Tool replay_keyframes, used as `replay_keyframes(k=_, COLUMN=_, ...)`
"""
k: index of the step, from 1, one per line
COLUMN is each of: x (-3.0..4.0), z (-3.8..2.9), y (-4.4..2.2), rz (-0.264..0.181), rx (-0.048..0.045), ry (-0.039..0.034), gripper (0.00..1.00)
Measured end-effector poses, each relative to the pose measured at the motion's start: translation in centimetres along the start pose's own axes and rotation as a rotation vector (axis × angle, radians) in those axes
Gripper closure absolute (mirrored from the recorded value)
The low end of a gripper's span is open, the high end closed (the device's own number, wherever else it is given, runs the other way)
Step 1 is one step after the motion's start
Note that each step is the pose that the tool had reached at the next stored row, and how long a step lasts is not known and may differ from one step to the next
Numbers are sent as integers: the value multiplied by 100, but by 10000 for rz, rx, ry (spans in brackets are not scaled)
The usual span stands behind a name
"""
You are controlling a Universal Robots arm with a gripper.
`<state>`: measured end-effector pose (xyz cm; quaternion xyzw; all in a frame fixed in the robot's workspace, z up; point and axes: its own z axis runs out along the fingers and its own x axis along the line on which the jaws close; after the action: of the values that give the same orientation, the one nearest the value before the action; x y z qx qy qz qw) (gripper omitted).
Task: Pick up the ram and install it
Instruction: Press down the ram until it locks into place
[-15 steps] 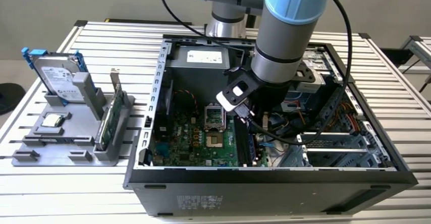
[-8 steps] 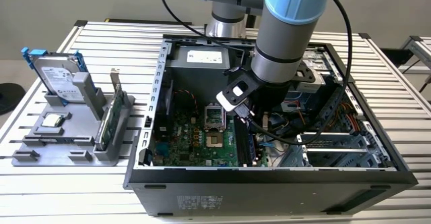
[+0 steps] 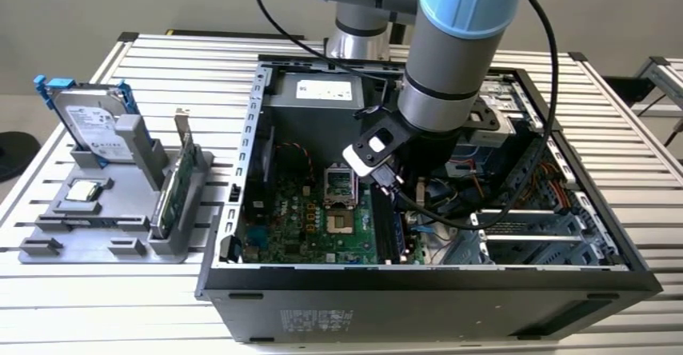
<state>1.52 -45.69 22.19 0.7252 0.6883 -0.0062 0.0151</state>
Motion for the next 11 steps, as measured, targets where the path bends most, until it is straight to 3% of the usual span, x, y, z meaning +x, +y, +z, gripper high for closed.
replay_keyframes(k=11, x=-16, z=-503, y=7, rz=0, rx=2, ry=-12, gripper=100)
